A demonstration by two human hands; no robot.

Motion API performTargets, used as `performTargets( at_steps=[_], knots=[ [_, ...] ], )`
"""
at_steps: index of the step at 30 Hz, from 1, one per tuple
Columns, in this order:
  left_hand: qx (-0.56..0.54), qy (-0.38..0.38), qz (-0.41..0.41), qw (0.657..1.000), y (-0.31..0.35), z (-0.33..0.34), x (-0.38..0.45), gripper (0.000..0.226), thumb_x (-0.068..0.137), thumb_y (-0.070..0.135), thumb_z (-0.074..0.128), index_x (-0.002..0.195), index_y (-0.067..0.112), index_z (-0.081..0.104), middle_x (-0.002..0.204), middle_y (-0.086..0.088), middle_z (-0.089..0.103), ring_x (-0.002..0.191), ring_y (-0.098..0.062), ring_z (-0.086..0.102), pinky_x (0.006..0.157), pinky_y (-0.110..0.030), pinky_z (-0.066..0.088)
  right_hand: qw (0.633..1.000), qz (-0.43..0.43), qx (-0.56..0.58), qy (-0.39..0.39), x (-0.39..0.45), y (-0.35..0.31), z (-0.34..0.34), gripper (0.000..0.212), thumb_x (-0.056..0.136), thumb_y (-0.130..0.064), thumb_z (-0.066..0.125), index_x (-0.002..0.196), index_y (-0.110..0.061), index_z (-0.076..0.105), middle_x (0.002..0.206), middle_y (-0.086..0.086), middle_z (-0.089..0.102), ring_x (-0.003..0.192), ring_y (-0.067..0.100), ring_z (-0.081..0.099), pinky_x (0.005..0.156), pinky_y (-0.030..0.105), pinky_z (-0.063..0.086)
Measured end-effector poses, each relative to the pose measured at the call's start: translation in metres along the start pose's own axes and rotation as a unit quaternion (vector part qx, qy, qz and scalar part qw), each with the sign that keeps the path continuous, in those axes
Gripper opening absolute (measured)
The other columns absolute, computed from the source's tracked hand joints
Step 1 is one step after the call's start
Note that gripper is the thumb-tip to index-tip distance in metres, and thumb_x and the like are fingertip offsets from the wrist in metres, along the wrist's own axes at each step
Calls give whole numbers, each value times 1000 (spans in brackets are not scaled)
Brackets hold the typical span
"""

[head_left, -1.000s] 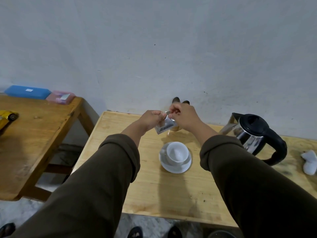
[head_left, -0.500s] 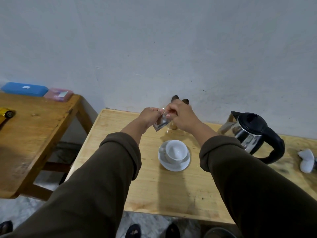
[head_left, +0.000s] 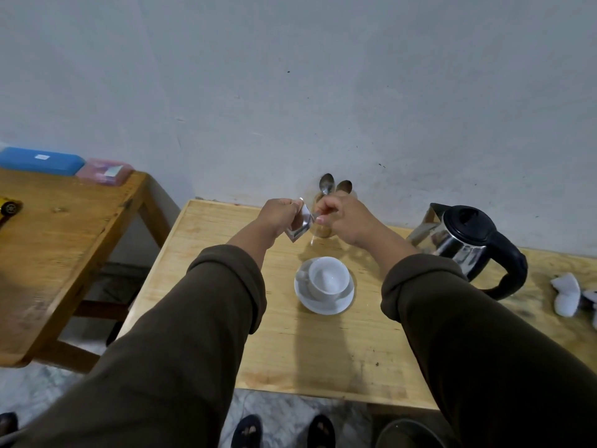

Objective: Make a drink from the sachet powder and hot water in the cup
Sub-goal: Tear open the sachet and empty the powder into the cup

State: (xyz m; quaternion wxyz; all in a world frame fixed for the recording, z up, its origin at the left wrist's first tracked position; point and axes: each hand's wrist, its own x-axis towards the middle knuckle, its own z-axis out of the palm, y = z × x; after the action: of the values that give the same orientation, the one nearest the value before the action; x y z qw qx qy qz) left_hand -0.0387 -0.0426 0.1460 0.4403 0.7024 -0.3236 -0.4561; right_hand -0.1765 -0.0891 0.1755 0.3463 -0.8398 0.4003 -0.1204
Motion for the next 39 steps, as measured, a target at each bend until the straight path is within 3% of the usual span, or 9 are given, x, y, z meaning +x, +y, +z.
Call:
performTargets(
  at_steps=[3, 10, 16, 23, 26, 30, 35, 37, 39],
  knots=[
    [-3, 4, -4, 1000, -2, 3, -1, 40, 98, 24, 42, 62, 14, 58, 65, -3, 53, 58, -13, 46, 45, -17, 44, 1000, 6, 26, -3, -5, 0, -2, 9, 87, -3, 59, 83, -12, 59, 82, -3, 51, 86, 14, 48, 72, 18, 39],
    [-51, 15, -42, 998, -6, 16, -2, 36, 94, 28, 44, 63, 15, 55, 66, -2, 56, 63, -14, 48, 66, -27, 41, 997, 59, 33, 35, -11, 12, 1, 10, 88, -6, 59, 94, 0, 64, 101, 15, 65, 94, 24, 56, 86, 34, 45],
    [-72, -1, -69, 995, -10, 25, -7, 34, 96, 24, 44, 64, 15, 48, 64, -2, 49, 55, -13, 44, 53, -21, 34, 991, 95, 32, 85, -16, 23, 9, 4, 88, -8, 59, 90, -6, 61, 88, 8, 60, 88, 27, 59, 85, 38, 50],
    [-64, 29, -81, 994, -13, 34, -8, 32, 92, 20, 46, 62, 14, 52, 68, -9, 54, 53, -18, 49, 52, -24, 35, 992, 80, 28, 89, -22, 25, 6, 6, 88, -6, 58, 86, -11, 58, 87, 8, 59, 82, 19, 56, 77, 27, 52],
    [-37, 2, -95, 995, -16, 37, -10, 31, 93, 17, 47, 63, 12, 51, 62, -9, 53, 47, -19, 53, 53, -23, 41, 994, 64, -27, 80, -29, 32, 6, 9, 88, -9, 58, 93, -3, 62, 90, 3, 54, 83, 17, 49, 64, 19, 37],
    [20, -5, -123, 992, -26, 45, -7, 29, 92, 10, 49, 63, 8, 51, 62, -12, 55, 49, -19, 54, 57, -27, 50, 995, 59, -46, 64, -36, 42, 12, 11, 87, -10, 60, 92, -1, 65, 94, 4, 53, 86, 14, 49, 77, 22, 35],
    [113, 17, -153, 982, -42, 59, -4, 19, 89, 16, 59, 77, 1, 60, 62, -12, 57, 50, -20, 54, 58, -29, 54, 996, 79, -41, 20, -42, 61, 31, 11, 85, -6, 58, 80, -15, 58, 85, 2, 57, 62, 7, 44, 57, 21, 32],
    [178, 27, -156, 971, -47, 64, -5, 26, 87, 20, 60, 66, 5, 55, 58, -7, 55, 52, -18, 56, 51, -25, 49, 996, 85, -38, 4, -42, 69, 38, 7, 86, -7, 57, 85, -10, 63, 84, 2, 58, 68, 12, 47, 60, 20, 35],
    [249, 40, -155, 955, -52, 69, -4, 30, 86, 20, 59, 59, 10, 49, 59, -4, 55, 69, -19, 65, 60, -25, 50, 996, 87, -30, -6, -41, 76, 43, 6, 86, -7, 59, 88, -8, 65, 82, 1, 57, 76, 15, 49, 56, 13, 35]
  ],
)
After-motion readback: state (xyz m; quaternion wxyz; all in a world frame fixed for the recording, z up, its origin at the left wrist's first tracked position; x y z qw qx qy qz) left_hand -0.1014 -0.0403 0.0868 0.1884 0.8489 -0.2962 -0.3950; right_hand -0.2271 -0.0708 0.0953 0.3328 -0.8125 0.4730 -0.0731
